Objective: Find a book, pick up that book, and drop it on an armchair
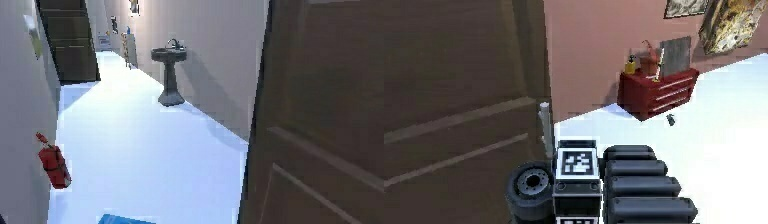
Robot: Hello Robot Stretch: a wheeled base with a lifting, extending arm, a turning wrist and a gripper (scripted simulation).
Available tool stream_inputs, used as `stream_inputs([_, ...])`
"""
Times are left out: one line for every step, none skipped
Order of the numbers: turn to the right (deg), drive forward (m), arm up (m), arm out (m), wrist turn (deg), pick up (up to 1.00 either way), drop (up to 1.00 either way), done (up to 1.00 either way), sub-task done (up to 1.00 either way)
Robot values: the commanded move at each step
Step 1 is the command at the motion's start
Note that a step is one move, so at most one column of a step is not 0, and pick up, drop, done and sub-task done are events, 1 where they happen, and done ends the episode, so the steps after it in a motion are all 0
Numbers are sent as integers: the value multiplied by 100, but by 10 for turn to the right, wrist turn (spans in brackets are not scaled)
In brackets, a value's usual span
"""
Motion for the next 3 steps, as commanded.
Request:
stream_inputs([0,35,0,0,0,0,0,0,0])
stream_inputs([-210,0,0,0,0,0,0,0,0])
stream_inputs([0,100,0,0,0,0,0,0,0])
